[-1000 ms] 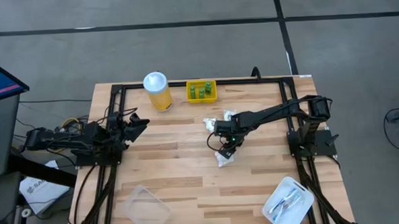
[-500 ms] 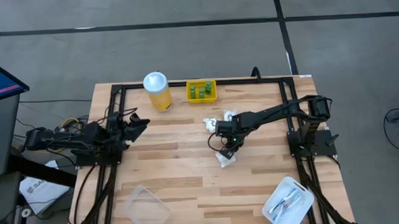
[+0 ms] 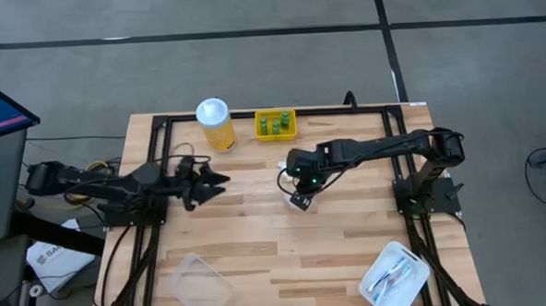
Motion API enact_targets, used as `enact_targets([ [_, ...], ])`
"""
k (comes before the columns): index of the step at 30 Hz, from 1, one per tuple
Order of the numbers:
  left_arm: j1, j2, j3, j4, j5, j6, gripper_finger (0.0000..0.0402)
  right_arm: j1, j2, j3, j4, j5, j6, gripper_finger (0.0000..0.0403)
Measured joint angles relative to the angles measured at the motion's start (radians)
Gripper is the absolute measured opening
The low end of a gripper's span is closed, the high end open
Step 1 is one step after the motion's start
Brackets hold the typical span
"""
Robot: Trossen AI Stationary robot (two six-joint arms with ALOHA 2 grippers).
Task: Pick & Place Travel size toiletries
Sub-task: Put the bottom white cotton pack into the transparent bin
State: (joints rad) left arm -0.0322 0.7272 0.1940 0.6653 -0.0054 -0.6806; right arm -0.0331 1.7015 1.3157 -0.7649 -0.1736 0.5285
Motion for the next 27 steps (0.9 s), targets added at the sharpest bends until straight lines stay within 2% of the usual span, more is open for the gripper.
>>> enact_targets([
  [6, 0.0, 0.277, 0.155, -0.002, 0.134, 0.131, 0.0268, 0.021, 0.013, 0.07, -0.012, -0.001, -0.028, 0.0],
  [13, 0.034, 0.497, 0.301, 0.0, 0.256, 0.319, 0.0266, 0.062, 0.013, 0.09, -0.005, -0.001, -0.034, 0.0],
  [20, 0.092, 0.65, 0.379, -0.012, 0.421, 0.344, 0.0266, 0.105, 0.013, 0.09, 0.012, 0.015, -0.034, 0.0],
  [27, 0.097, 0.76, 0.441, -0.007, 0.46, 0.425, 0.0266, 0.133, 0.013, 0.09, 0.024, 0.016, -0.041, 0.0],
])
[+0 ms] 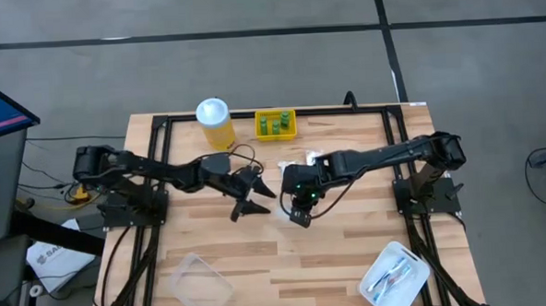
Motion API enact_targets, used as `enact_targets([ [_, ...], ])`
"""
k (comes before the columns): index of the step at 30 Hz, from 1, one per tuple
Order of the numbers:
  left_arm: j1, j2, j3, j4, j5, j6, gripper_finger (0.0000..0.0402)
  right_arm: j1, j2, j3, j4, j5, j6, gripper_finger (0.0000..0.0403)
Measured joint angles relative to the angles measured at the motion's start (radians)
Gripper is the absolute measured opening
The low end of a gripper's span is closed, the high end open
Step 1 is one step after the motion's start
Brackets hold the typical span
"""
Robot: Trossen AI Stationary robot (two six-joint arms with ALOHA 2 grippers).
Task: Pick & Place Travel size toiletries
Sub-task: Put the bottom white cotton pack into the transparent bin
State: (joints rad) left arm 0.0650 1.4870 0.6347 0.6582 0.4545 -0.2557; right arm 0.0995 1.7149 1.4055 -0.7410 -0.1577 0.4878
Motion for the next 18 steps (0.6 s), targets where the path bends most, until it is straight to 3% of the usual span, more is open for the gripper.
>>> enact_targets([
  [11, 0.0, 0.115, 0.097, -0.009, 0.051, 0.018, 0.0266, 0.011, 0.0, 0.0, 0.058, -0.002, -0.049, 0.0],
  [18, -0.001, 0.132, 0.096, -0.017, 0.08, 0.022, 0.0266, 0.011, 0.0, 0.0, 0.074, -0.002, -0.054, 0.0],
])
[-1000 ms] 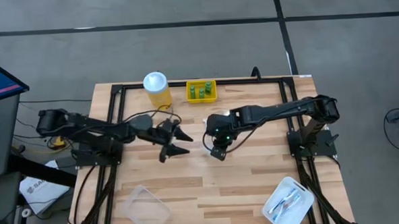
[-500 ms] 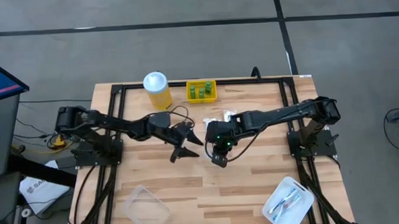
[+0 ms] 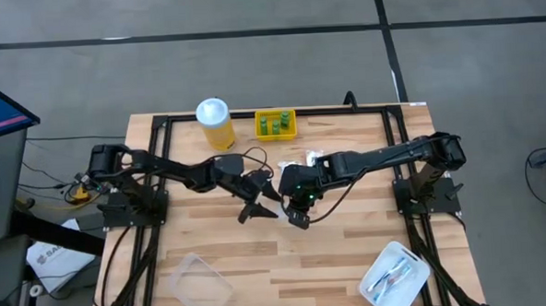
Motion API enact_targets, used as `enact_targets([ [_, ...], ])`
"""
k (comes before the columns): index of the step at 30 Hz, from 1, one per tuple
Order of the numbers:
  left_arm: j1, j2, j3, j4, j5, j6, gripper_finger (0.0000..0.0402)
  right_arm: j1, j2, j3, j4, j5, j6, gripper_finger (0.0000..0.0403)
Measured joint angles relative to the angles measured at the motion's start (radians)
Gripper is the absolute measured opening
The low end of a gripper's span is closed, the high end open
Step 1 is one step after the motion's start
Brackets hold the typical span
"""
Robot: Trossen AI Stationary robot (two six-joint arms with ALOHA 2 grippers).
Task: Pick & Place Travel size toiletries
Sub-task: Put the bottom white cotton pack into the transparent bin
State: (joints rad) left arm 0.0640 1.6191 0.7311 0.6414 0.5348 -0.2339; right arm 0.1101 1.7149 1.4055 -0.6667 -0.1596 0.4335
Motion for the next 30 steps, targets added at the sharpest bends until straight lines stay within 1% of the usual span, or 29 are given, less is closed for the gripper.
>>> enact_targets([
  [4, -0.001, 0.009, 0.001, -0.002, -0.004, 0.002, 0.0252, 0.0, 0.0, 0.0, 0.008, 0.0, 0.0, 0.0],
  [9, -0.001, 0.008, 0.003, 0.002, -0.007, 0.03, 0.0207, 0.0, 0.0, 0.0, 0.01, -0.001, -0.012, 0.0],
  [14, -0.001, 0.008, 0.003, 0.003, -0.012, 0.032, 0.014, 0.001, 0.0, 0.0, 0.018, -0.003, -0.022, 0.0],
  [17, -0.001, 0.008, 0.003, 0.003, -0.032, 0.036, 0.0094, 0.001, 0.0, 0.0, 0.021, -0.003, -0.026, 0.0],
  [22, -0.001, 0.008, 0.003, 0.002, -0.037, 0.046, 0.0015, 0.001, 0.0, 0.0, 0.023, -0.003, -0.026, 0.0],
  [23, -0.001, 0.008, 0.003, 0.002, -0.037, 0.046, 0.0008, 0.001, 0.0, 0.0, 0.024, -0.003, -0.029, 0.0],
  [27, -0.001, 0.006, 0.003, 0.0, -0.037, 0.04, 0.0003, 0.001, 0.0, 0.0, 0.028, -0.003, -0.051, 0.0],
  [30, -0.001, -0.027, 0.003, -0.039, -0.039, 0.008, 0.0001, -0.001, -0.005, 0.002, 0.033, -0.002, -0.053, 0.0003],
])
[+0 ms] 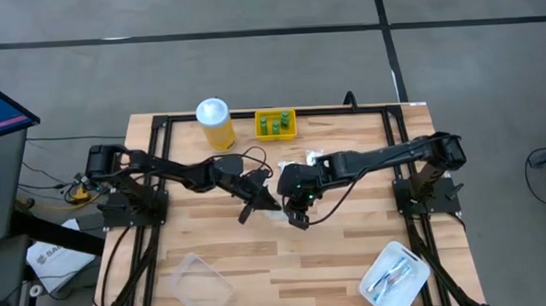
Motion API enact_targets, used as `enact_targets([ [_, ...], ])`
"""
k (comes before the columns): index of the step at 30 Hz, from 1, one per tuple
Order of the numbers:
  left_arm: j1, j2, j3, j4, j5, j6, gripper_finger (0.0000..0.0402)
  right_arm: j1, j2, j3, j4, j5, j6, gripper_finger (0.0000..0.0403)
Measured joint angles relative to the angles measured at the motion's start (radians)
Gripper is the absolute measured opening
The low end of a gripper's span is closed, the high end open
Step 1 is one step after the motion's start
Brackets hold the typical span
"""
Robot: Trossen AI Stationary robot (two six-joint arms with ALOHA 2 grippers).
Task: Pick & Place Travel size toiletries
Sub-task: Put the bottom white cotton pack into the transparent bin
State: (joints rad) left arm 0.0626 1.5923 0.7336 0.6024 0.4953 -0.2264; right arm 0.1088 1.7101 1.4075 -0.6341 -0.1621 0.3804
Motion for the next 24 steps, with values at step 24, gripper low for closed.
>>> enact_targets([
  [24, -0.71, -0.597, 0.0, -0.77, -0.419, -0.522, 0.0, -0.014, -0.145, 0.0, -0.108, 0.005, -0.022, 0.014],
])
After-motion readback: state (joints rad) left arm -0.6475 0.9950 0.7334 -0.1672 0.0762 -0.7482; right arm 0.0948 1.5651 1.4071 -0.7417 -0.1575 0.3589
